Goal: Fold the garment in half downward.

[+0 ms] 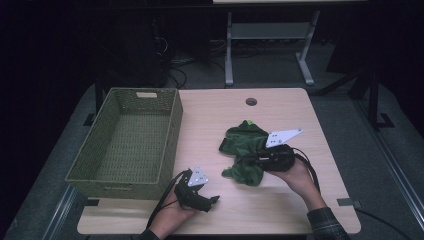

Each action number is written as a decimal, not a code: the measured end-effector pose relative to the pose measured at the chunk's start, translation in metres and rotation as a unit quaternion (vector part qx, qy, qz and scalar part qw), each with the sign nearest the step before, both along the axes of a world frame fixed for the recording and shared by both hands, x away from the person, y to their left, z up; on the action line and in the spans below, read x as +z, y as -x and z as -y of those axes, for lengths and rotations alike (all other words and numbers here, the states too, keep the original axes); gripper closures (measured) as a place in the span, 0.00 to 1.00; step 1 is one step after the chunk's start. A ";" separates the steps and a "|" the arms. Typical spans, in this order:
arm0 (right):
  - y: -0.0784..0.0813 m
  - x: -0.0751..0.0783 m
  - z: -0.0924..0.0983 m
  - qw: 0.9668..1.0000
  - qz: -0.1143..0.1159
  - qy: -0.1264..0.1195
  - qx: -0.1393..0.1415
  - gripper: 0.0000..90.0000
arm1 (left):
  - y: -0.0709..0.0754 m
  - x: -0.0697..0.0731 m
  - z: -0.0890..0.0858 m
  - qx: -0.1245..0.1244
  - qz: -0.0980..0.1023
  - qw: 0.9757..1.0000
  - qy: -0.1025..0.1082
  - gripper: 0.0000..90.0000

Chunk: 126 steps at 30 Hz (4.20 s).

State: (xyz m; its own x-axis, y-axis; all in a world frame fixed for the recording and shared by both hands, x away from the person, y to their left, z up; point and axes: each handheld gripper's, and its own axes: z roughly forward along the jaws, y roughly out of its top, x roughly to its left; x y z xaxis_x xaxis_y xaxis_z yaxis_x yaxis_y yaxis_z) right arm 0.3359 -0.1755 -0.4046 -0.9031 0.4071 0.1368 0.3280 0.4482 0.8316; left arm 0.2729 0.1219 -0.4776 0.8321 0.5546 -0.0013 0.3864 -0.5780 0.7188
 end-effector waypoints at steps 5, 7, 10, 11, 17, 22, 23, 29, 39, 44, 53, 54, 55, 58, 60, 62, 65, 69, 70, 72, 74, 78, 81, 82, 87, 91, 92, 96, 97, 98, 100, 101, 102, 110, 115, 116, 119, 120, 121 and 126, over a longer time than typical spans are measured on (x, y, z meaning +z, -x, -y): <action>-0.003 0.002 0.006 0.999 0.000 0.012 -0.049 0.97 | 0.000 0.000 0.000 -0.001 0.000 1.000 -0.002 0.14; -0.009 -0.006 0.007 0.997 -0.019 0.020 -0.067 0.99 | 0.000 0.000 0.000 -0.001 0.000 1.000 -0.002 0.14; -0.013 -0.016 -0.003 0.997 -0.027 0.035 -0.063 1.00 | 0.000 0.000 0.000 -0.002 0.002 1.000 -0.003 0.14; -0.013 -0.016 -0.003 0.997 -0.027 0.035 -0.063 1.00 | 0.000 0.000 0.000 -0.002 0.002 1.000 -0.003 0.14; -0.020 -0.044 -0.019 0.992 -0.064 0.092 -0.058 1.00 | 0.000 0.000 0.000 0.000 -0.001 1.000 -0.001 0.14; -0.022 -0.055 -0.021 0.988 -0.099 0.108 -0.054 1.00 | 0.000 0.000 0.000 0.000 -0.001 1.000 -0.001 0.14; -0.022 -0.055 -0.021 0.987 -0.101 0.111 -0.054 1.00 | 0.000 0.000 0.000 0.000 -0.001 1.000 -0.001 0.14; -0.020 -0.055 -0.023 0.987 -0.099 0.114 -0.062 1.00 | 0.000 0.000 0.001 0.003 -0.001 1.000 0.000 0.14; -0.016 -0.037 -0.011 0.991 -0.065 0.091 -0.078 0.84 | -0.008 0.008 0.011 -0.005 -0.019 1.000 -0.025 0.15; -0.016 -0.029 -0.003 0.991 -0.062 0.075 -0.094 0.74 | -0.016 0.019 0.014 -0.007 -0.003 0.999 -0.031 0.15; -0.024 -0.018 0.013 0.989 -0.054 0.068 -0.119 0.63 | -0.040 0.042 0.014 -0.017 -0.002 1.000 -0.005 0.16; -0.025 -0.018 0.015 0.990 -0.052 0.061 -0.118 0.63 | -0.043 0.044 0.014 -0.017 -0.005 1.000 -0.001 0.16; -0.027 -0.018 0.017 0.990 -0.051 0.057 -0.120 0.63 | -0.046 0.047 0.015 -0.017 -0.007 1.000 0.004 0.16; -0.029 -0.017 0.022 0.989 -0.051 0.051 -0.127 0.63 | -0.051 0.051 0.017 -0.020 -0.006 1.000 0.003 0.18; -0.032 -0.014 0.024 0.988 -0.048 0.059 -0.134 0.63 | -0.060 0.057 0.022 -0.025 -0.008 1.000 0.012 0.22; -0.036 -0.010 0.027 0.988 -0.046 0.056 -0.136 0.63 | -0.065 0.060 0.025 -0.027 -0.006 1.000 0.016 0.24; -0.038 -0.006 0.030 0.988 -0.039 0.047 -0.142 0.64 | -0.071 0.065 0.028 -0.026 -0.003 0.999 0.019 0.27; -0.047 0.000 0.036 0.987 -0.037 0.046 -0.150 0.64 | -0.079 0.073 0.033 -0.026 0.005 0.999 0.023 0.36; -0.048 0.001 0.037 0.987 -0.032 0.039 -0.151 0.64 | -0.085 0.075 0.036 -0.025 0.001 0.999 0.027 0.37; -0.053 0.002 0.038 0.986 -0.041 0.041 -0.155 0.64 | -0.088 0.077 0.037 -0.024 0.001 0.999 0.026 0.37; -0.055 0.002 0.039 0.986 -0.035 0.044 -0.155 0.64 | -0.093 0.079 0.040 -0.025 0.005 0.999 0.032 0.39; -0.065 0.004 0.043 0.985 -0.023 0.031 -0.170 0.65 | -0.105 0.081 0.046 -0.025 0.002 0.999 0.037 0.45; -0.072 0.003 0.045 0.983 -0.028 0.039 -0.179 0.65 | -0.115 0.082 0.051 -0.025 0.001 0.999 0.035 0.48; -0.075 0.002 0.046 0.983 -0.026 0.039 -0.180 0.65 | -0.121 0.082 0.053 -0.021 -0.004 0.999 0.042 0.50; -0.087 0.001 0.048 0.979 -0.024 0.041 -0.197 0.67 | -0.139 0.083 0.058 -0.013 0.001 0.999 0.046 0.56; -0.095 0.000 0.048 0.978 -0.031 0.047 -0.203 0.67 | -0.150 0.079 0.063 -0.005 -0.009 0.999 0.049 0.61; -0.100 -0.001 0.048 0.976 -0.029 0.048 -0.209 0.68 | -0.157 0.076 0.067 0.000 -0.008 0.999 0.043 0.62; -0.108 -0.011 0.050 0.975 -0.042 0.044 -0.214 0.68 | -0.173 0.070 0.072 0.005 -0.007 1.000 0.024 0.65; -0.108 -0.011 0.050 0.975 -0.042 0.044 -0.214 0.68 | -0.173 0.070 0.072 0.005 -0.007 1.000 0.024 0.65; -0.110 -0.014 0.050 0.975 -0.048 0.047 -0.213 0.68 | -0.178 0.068 0.073 0.005 -0.010 1.000 0.020 0.65; -0.115 -0.025 0.050 0.973 -0.064 0.056 -0.213 0.67 | -0.189 0.058 0.075 0.008 -0.022 1.000 0.020 0.65; -0.115 -0.025 0.050 0.973 -0.064 0.056 -0.213 0.67 | -0.189 0.058 0.075 0.008 -0.022 1.000 0.020 0.64; -0.116 -0.028 0.051 0.973 -0.067 0.054 -0.213 0.67 | -0.192 0.053 0.076 0.009 -0.027 0.999 0.019 0.64; -0.125 -0.049 0.049 0.973 -0.084 0.069 -0.201 0.67 | -0.210 0.029 0.080 0.002 -0.041 0.999 -0.006 0.61; -0.127 -0.055 0.045 0.974 -0.085 0.079 -0.196 0.69 | -0.218 0.024 0.083 0.000 -0.046 0.999 -0.012 0.60; -0.126 -0.055 0.044 0.973 -0.085 0.081 -0.197 0.70 | -0.219 0.023 0.084 0.000 -0.045 0.999 -0.011 0.60; -0.127 -0.056 0.044 0.973 -0.082 0.085 -0.199 0.72 | -0.222 0.022 0.085 -0.003 -0.046 0.999 -0.014 0.62; -0.127 -0.056 0.045 0.972 -0.084 0.086 -0.200 0.73 | -0.224 0.020 0.088 -0.003 -0.047 0.999 -0.017 0.63; -0.127 -0.056 0.045 0.972 -0.084 0.086 -0.200 0.73 | -0.224 0.020 0.088 -0.003 -0.047 0.999 -0.017 0.65; -0.128 -0.058 0.046 0.972 -0.087 0.093 -0.198 0.80 | -0.228 0.015 0.091 -0.005 -0.049 0.998 -0.028 0.69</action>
